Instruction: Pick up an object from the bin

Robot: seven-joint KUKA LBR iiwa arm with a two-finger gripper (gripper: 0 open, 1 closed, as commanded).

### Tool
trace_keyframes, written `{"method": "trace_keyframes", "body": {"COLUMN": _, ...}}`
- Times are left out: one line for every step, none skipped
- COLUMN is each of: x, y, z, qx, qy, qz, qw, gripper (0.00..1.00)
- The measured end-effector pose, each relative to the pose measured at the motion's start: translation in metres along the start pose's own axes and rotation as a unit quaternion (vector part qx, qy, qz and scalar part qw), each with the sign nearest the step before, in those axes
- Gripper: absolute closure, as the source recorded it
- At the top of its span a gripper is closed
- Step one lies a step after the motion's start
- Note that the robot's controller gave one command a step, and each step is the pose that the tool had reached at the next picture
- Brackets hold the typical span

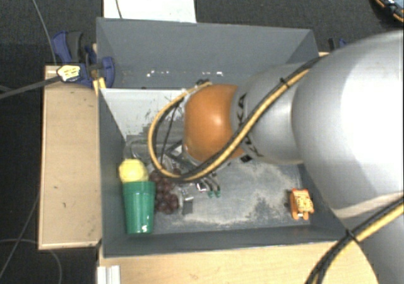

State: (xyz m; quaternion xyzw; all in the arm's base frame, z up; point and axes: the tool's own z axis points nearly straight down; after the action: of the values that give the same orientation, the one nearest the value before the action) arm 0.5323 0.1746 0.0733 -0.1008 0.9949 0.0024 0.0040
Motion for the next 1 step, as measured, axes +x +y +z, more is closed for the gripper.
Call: {"method": "trace_keyframes", "body": {"x": -0.0373, "y": 0.0124, "z": 0.0024, "qx": 0.0, "qy": -0.0051, "qz": 0.055, "qw": 0.9985, "gripper": 0.0}}
